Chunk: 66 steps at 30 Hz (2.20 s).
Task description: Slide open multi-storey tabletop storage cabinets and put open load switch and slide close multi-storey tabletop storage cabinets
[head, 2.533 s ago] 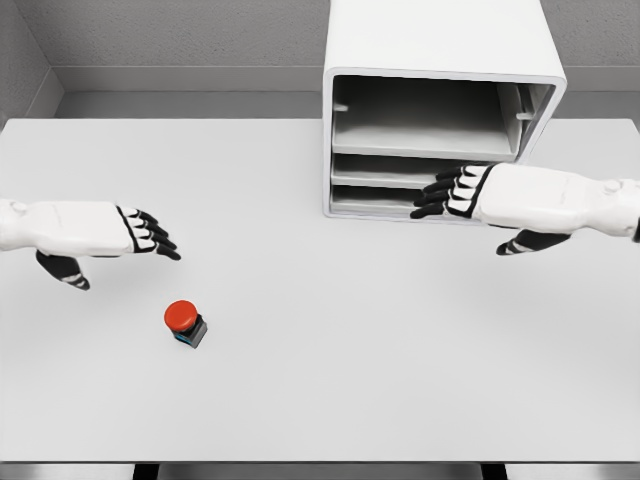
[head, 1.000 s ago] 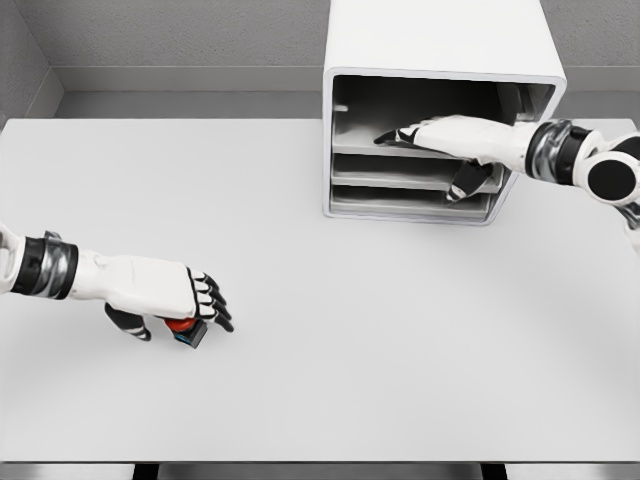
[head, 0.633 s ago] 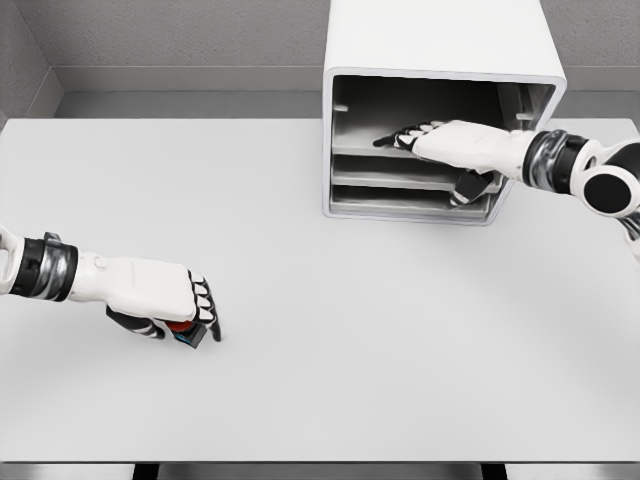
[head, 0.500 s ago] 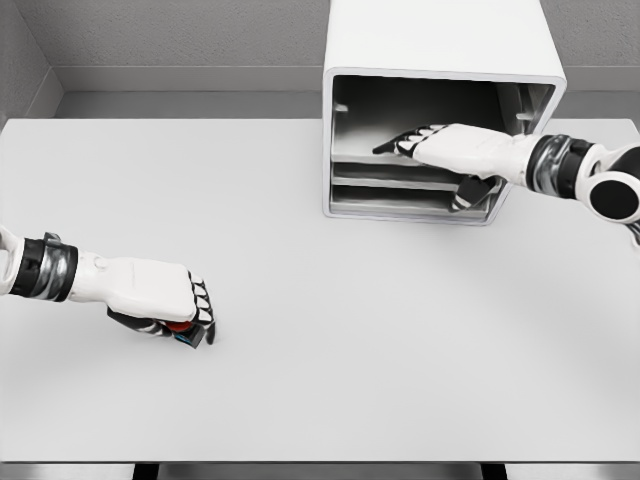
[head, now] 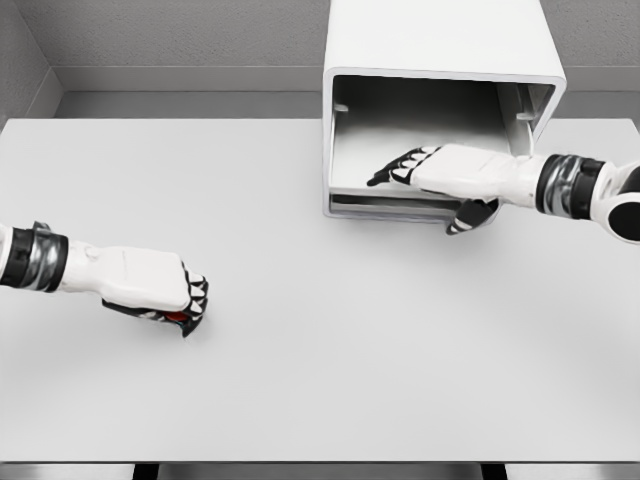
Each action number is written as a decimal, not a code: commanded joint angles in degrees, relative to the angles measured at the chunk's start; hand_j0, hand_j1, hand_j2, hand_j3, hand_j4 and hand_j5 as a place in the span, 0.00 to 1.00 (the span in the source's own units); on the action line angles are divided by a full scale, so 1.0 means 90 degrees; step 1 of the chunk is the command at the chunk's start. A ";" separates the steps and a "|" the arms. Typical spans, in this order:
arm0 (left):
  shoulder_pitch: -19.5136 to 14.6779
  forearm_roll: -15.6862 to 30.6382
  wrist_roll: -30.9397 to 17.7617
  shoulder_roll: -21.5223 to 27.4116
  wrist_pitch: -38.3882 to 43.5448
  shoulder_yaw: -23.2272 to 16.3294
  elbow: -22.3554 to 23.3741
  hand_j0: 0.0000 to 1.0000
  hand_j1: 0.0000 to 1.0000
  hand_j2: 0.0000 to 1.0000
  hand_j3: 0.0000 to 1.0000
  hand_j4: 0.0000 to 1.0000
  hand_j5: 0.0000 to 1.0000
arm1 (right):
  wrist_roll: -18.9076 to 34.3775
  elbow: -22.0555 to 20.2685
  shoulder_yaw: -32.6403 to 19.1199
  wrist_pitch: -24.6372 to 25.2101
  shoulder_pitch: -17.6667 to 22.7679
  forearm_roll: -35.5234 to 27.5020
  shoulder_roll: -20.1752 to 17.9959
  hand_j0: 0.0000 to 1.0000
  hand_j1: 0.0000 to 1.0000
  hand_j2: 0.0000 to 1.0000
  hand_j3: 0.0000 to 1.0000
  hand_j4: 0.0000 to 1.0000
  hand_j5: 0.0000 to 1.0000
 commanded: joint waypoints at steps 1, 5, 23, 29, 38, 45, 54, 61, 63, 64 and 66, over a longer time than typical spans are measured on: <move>0.0000 0.0032 0.0000 0.0053 0.0014 0.0008 -0.0010 0.41 0.41 0.41 0.41 0.41 0.41 | 0.0013 -0.0051 0.0019 -0.0149 0.0000 -0.0200 -0.0105 1.00 1.00 1.00 1.00 1.00 1.00; -0.0068 0.0032 0.0000 0.0141 0.0014 0.0028 -0.0001 0.41 0.41 0.41 0.41 0.41 0.41 | 0.0013 -0.0061 0.0019 -0.0168 0.0029 -0.0209 -0.0115 1.00 1.00 1.00 1.00 1.00 1.00; -0.0439 0.0110 0.0061 0.0239 0.0014 0.0028 -0.0020 0.42 0.42 0.42 0.42 0.42 0.42 | 0.0013 -0.0071 -0.0225 -0.0745 0.0352 -0.0317 -0.0418 1.00 1.00 1.00 1.00 1.00 1.00; -0.0449 0.0110 0.0061 0.0239 0.0014 0.0028 -0.0010 0.42 0.42 0.42 0.42 0.42 0.42 | 0.0013 -0.0081 -0.0390 -0.0988 0.0391 -0.0482 -0.0535 1.00 1.00 1.00 1.00 1.00 1.00; -0.0498 0.0110 0.0061 0.0288 0.0014 0.0037 -0.0010 0.42 0.42 0.42 0.42 0.42 0.42 | 0.0013 -0.0081 -0.0655 -0.1467 0.0527 -0.0727 -0.0564 1.00 1.00 1.00 1.00 1.00 1.00; -0.0517 0.0120 0.0061 0.0288 0.0014 0.0037 -0.0010 0.42 0.42 0.42 0.42 0.42 0.42 | 0.0013 -0.0091 -0.0752 -0.2600 0.0654 -0.0844 -0.0828 1.00 1.00 1.00 1.00 1.00 1.00; -0.1387 0.0520 0.0081 -0.0161 0.0014 0.0106 -0.0079 0.42 0.42 0.42 0.42 0.42 0.42 | 0.0013 -0.0091 -0.2090 -0.2827 0.1552 -0.1224 -0.1257 1.00 1.00 1.00 1.00 1.00 1.00; -0.1728 0.0784 0.0081 -0.0855 0.0014 0.0379 0.0273 0.42 0.42 0.42 0.42 0.42 0.42 | 0.0013 -0.0091 -0.3057 -0.2827 0.2470 -0.1489 -0.1629 1.00 1.00 1.00 1.00 1.00 1.00; -0.1806 0.0784 0.0081 -0.0952 0.0014 0.0389 0.0283 0.42 0.42 0.42 0.42 0.42 0.42 | 0.0013 -0.0091 -0.3438 -0.2827 0.2880 -0.1489 -0.1716 1.00 1.00 1.00 1.00 1.00 1.00; -0.1836 0.0793 0.0081 -0.0982 0.0014 0.0399 0.0283 0.42 0.42 0.42 0.42 0.42 0.42 | 0.0013 -0.0091 -0.3604 -0.2827 0.3037 -0.1489 -0.1785 1.00 1.00 1.00 1.00 1.00 1.00; -0.1943 0.0950 0.0081 -0.1079 0.0014 0.0438 0.0283 0.42 0.42 0.42 0.42 0.42 0.42 | 0.0013 -0.0091 -0.4316 -0.2827 0.3740 -0.1489 -0.1795 1.00 1.00 1.00 1.00 1.00 1.00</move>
